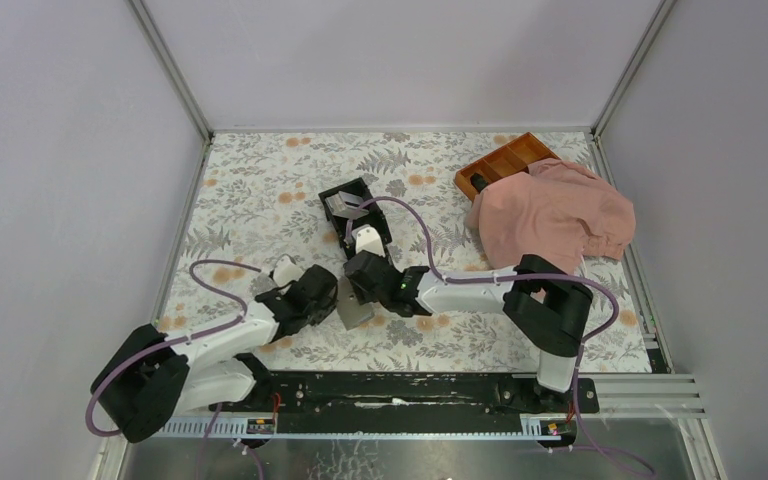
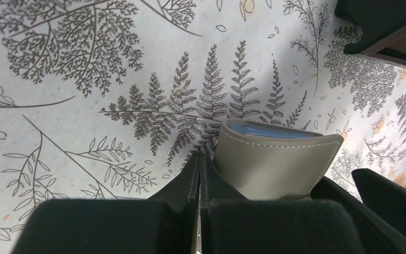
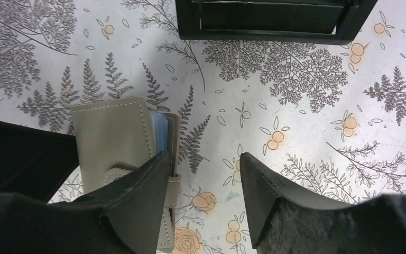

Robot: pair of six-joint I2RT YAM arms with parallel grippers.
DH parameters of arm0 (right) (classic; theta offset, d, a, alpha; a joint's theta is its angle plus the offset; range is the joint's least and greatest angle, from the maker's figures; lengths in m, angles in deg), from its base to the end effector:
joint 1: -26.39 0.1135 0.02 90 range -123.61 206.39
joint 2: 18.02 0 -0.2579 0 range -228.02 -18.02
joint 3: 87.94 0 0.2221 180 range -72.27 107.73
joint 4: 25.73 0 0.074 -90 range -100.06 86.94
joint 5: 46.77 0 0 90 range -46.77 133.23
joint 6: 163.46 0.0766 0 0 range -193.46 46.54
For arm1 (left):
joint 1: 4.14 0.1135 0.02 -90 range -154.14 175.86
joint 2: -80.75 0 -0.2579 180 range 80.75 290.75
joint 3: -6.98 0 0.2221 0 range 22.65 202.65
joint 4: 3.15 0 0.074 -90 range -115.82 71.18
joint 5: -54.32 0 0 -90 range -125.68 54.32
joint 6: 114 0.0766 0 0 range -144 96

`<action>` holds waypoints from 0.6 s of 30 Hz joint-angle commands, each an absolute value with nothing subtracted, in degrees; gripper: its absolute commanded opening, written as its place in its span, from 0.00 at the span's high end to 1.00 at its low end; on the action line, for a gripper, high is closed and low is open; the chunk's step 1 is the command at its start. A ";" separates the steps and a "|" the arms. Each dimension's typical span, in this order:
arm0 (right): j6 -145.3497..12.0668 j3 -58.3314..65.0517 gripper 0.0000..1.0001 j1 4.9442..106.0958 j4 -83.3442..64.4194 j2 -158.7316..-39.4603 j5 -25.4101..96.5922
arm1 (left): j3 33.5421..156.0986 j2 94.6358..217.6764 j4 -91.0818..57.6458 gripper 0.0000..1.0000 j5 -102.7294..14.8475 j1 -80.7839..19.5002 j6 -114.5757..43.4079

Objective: Put the credit cards into the card holder
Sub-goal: Move the card holder to the center of the board.

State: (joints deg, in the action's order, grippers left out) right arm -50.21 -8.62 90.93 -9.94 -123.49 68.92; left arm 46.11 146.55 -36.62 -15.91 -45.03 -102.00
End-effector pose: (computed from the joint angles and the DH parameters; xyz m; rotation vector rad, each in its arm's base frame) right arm 0.1996 0.3420 0.1686 -0.5728 2.1618 0.3222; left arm 0.1572 -0.1018 0.1224 -0.9284 2.3917 -0.3614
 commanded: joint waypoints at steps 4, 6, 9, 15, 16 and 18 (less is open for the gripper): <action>-50.43 -8.01 0.39 92.31 -11.71 -120.98 70.96 | 39.15 138.59 -32.29 1.00 -17.29 -45.78 -105.60; -50.43 -7.50 0.39 92.34 -10.51 -121.50 72.56 | 38.02 136.08 -30.99 1.00 -17.31 -45.80 -105.78; -50.14 -6.94 0.39 92.32 -8.60 -122.34 74.60 | 37.64 133.72 -31.35 1.00 -16.78 -45.81 -105.22; -50.92 -6.89 0.37 92.41 -8.87 -122.68 75.43 | 36.20 131.49 -31.14 1.00 -16.33 -45.80 -104.68; -51.27 -7.05 0.37 92.44 -9.58 -122.57 74.56 | 35.74 131.20 -30.79 1.00 -16.54 -45.84 -104.69; -51.82 -6.86 0.37 92.99 -9.87 -122.59 74.01 | 35.13 130.40 -30.73 1.00 -16.58 -45.84 -104.86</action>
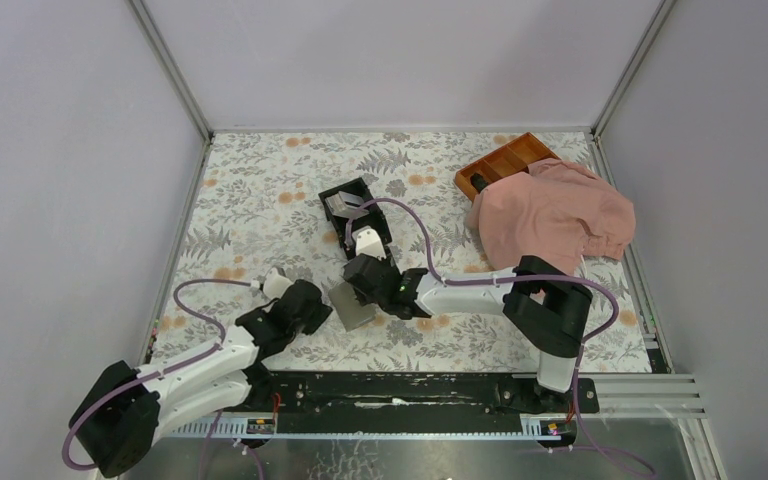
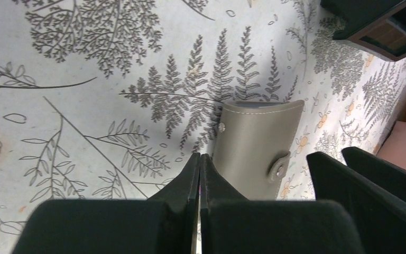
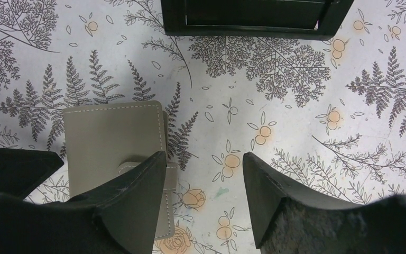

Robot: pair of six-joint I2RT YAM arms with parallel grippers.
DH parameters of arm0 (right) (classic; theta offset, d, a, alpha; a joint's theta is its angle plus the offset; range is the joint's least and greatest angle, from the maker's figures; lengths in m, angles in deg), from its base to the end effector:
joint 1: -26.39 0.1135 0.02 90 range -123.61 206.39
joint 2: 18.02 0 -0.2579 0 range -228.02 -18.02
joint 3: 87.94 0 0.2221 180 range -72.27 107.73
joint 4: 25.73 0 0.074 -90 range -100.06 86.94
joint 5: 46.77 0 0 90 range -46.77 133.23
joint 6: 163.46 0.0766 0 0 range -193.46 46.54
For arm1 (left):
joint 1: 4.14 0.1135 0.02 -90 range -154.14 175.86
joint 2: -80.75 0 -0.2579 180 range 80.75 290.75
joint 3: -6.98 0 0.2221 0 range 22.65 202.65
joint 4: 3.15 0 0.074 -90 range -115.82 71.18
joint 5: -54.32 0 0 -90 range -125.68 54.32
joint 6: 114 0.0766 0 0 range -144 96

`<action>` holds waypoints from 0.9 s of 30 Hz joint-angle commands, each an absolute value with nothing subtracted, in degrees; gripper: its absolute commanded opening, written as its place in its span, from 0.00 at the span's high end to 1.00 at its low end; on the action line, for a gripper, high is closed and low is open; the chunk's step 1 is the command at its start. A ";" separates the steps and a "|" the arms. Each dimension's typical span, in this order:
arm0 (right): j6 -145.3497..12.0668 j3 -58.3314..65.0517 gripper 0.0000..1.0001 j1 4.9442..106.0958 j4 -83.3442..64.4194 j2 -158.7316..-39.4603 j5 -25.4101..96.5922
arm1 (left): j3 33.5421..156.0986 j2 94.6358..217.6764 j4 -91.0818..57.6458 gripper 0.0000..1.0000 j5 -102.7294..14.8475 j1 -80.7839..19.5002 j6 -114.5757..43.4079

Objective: Put the credit cards into the card holder
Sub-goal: Move the card holder to the center of the board, then adjust the card holder at the center of the board.

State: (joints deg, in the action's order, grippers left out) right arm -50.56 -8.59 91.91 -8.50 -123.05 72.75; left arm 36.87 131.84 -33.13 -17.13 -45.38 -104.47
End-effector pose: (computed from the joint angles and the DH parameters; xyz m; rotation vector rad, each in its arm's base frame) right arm 0.1960 0.3394 0.1706 -0.5647 2.1434 0.2532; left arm 0.1341 -0.0852 0.1196 -0.9670 2.2883 -0.5660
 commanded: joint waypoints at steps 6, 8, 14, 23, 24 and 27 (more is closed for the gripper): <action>-52.88 -6.11 0.37 95.22 -10.23 -123.24 74.10 | 32.84 126.40 -31.20 1.00 -16.68 -45.81 -105.92; -52.95 -5.81 0.37 95.87 -10.23 -123.43 74.11 | 31.49 124.90 -30.53 1.00 -17.13 -45.81 -106.64; -52.98 -4.91 0.37 97.71 -10.06 -124.63 74.71 | 29.02 122.50 -28.98 1.00 -18.07 -45.85 -107.67; -53.11 -3.48 0.38 98.46 -9.71 -127.41 75.71 | 28.89 122.68 -27.87 1.00 -18.72 -45.85 -107.18; -53.30 -3.35 0.39 98.46 -9.75 -127.70 75.93 | 28.89 122.66 -27.86 1.00 -18.67 -45.81 -107.15; -53.84 -2.73 0.40 98.49 -9.16 -128.77 76.89 | 28.80 122.71 -27.87 1.00 -18.50 -45.85 -106.98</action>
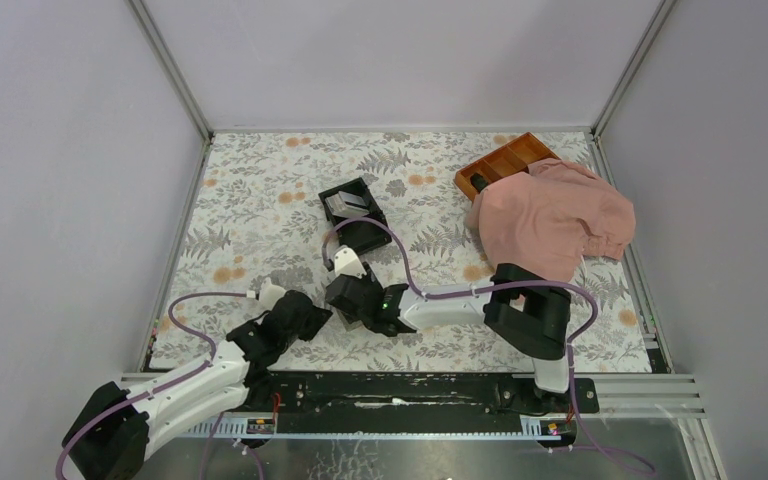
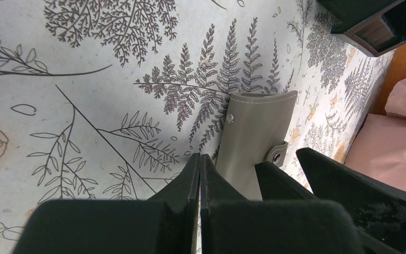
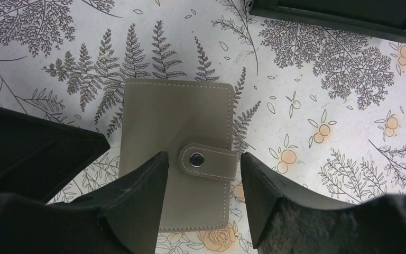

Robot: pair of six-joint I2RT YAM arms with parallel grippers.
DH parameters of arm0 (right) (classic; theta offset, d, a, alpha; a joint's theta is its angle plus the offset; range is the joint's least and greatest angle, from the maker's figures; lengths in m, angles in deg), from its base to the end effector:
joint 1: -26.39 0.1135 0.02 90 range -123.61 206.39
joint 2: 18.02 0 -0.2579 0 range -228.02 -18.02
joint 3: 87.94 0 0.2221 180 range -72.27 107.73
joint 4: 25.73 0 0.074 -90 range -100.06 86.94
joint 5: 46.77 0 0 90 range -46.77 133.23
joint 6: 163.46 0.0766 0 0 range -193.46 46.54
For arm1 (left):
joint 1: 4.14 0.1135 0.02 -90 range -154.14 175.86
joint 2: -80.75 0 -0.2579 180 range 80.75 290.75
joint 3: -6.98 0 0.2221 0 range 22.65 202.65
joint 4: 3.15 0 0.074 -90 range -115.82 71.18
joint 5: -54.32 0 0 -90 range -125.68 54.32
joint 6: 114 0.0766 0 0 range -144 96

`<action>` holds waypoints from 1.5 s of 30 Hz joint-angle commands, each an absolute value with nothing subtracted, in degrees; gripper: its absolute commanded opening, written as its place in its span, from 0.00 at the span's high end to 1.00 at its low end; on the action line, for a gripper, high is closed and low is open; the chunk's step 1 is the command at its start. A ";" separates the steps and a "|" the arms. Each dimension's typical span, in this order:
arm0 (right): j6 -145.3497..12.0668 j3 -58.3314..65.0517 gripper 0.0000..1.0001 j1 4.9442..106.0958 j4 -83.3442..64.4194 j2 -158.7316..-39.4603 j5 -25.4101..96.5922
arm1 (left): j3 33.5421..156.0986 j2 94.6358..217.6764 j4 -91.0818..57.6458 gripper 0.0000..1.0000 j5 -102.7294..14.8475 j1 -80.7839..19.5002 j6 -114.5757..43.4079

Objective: Put the credit cards into the card holder
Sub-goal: Adjust the card holder at the center of the board.

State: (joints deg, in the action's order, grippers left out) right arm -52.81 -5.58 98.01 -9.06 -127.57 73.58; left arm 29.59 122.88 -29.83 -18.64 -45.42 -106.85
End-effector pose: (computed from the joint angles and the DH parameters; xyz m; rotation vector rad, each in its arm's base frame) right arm 0.1644 0.3720 0.1580 -0.7204 2.1046 0.2632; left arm 0.1200 -0.0755 0.1060 -1.0044 2.2316 -0.6961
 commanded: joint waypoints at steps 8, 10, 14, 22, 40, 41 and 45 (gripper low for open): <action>-55.08 -2.27 0.40 98.46 -7.71 -131.44 78.63 | 28.37 122.84 -27.33 1.00 -18.23 -45.81 -106.80; -54.94 -2.27 0.39 98.46 -7.26 -131.66 79.22 | 28.40 122.53 -27.63 1.00 -18.02 -45.81 -106.80; -54.77 -2.56 0.39 98.42 -6.29 -131.89 80.48 | 28.56 121.41 -28.86 1.00 -17.47 -45.80 -106.56; -55.35 -2.83 0.42 98.46 -5.50 -133.68 81.48 | 29.04 119.02 -30.66 1.00 -16.52 -45.78 -106.15; -56.67 -3.87 0.64 98.44 -5.96 -133.73 81.60 | 35.46 123.97 -27.81 0.95 -12.56 -45.82 -103.12; -56.66 -4.08 0.65 98.42 -6.20 -133.58 81.60 | 35.71 124.86 -26.91 0.95 -12.42 -45.81 -103.11; -56.50 -4.62 0.69 98.38 -6.83 -133.04 81.29 | 35.68 129.40 -22.25 0.94 -12.50 -45.81 -103.25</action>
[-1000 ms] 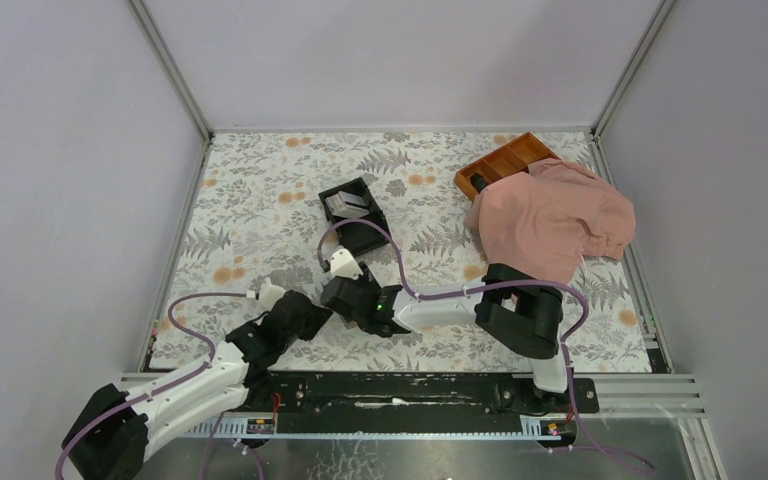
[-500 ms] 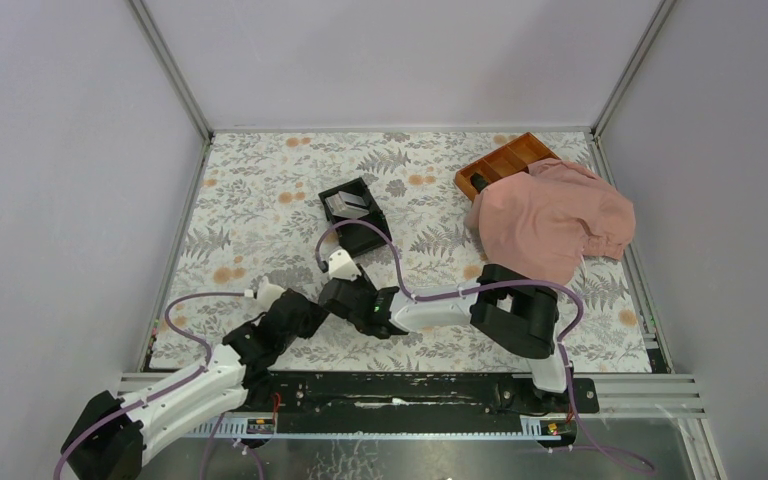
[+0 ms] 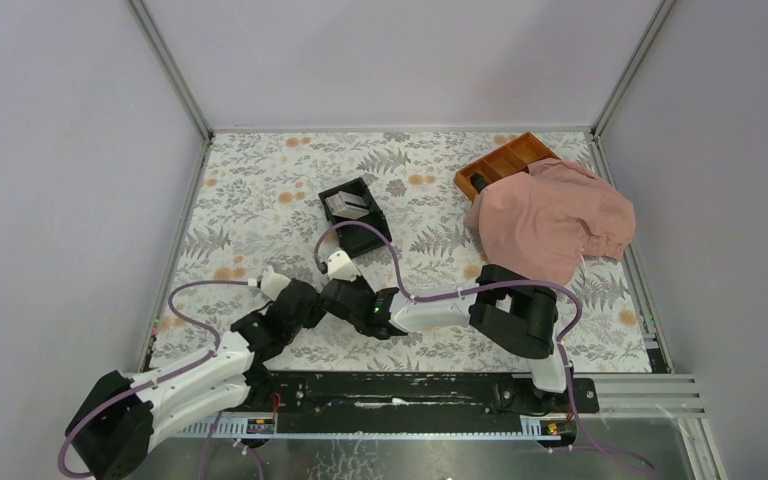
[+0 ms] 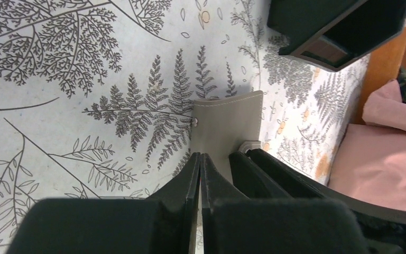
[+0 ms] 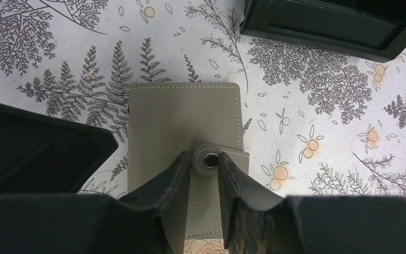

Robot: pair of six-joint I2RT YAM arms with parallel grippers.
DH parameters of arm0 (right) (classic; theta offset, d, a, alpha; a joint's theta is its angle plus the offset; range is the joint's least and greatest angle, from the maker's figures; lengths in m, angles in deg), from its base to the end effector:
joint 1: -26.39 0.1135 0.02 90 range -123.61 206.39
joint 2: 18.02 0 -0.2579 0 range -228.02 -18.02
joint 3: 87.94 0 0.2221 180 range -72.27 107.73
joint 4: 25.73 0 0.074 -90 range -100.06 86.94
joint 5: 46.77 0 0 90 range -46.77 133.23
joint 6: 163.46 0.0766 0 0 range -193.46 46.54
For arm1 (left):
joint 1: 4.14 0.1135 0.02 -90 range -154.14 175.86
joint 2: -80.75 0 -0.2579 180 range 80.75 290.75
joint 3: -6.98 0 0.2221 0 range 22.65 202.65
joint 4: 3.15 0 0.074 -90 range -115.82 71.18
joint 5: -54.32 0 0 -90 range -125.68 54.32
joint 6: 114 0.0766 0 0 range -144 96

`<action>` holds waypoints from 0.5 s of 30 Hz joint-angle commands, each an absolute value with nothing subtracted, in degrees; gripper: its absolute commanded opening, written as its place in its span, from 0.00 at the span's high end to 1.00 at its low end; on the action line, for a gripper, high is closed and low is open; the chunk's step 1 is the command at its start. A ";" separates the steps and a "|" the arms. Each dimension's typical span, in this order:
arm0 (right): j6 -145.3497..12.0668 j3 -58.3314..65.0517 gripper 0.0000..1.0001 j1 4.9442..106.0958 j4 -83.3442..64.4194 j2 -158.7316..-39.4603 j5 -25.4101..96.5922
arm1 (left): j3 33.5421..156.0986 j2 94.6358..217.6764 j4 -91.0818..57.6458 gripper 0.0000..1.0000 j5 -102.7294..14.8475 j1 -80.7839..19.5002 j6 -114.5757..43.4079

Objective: Put the credit cards into the card holder
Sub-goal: Adjust the card holder at the center of the board.

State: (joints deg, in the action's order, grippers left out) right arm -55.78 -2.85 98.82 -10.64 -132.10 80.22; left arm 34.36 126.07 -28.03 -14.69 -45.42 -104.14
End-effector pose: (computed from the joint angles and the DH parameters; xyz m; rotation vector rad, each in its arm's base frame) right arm 0.1697 0.3833 0.1473 -0.7153 2.0414 0.1361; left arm 0.1359 -0.0828 0.1296 -0.9600 2.1507 -0.6813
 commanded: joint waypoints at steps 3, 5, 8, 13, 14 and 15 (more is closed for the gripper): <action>-56.49 -5.13 0.70 98.33 -7.21 -132.69 81.18 | 35.25 133.48 -17.98 0.94 -13.08 -45.80 -103.81; -56.42 -5.65 0.72 98.17 -7.49 -132.41 80.94 | 34.94 136.38 -14.72 0.94 -13.73 -45.82 -104.22; -56.32 -6.56 0.74 97.79 -7.93 -131.80 80.55 | 34.06 139.41 -9.87 0.94 -14.93 -45.76 -105.15; -56.23 -7.75 0.77 97.51 -8.68 -131.30 80.06 | 33.88 142.65 -6.26 0.94 -15.25 -45.81 -106.09; -56.23 -7.87 0.78 97.52 -8.80 -131.23 80.00 | 33.90 143.27 -5.87 0.94 -15.35 -45.80 -106.09; -56.14 -8.07 0.79 97.42 -8.90 -131.23 79.91 | 33.83 143.95 -5.44 0.94 -15.49 -45.80 -106.09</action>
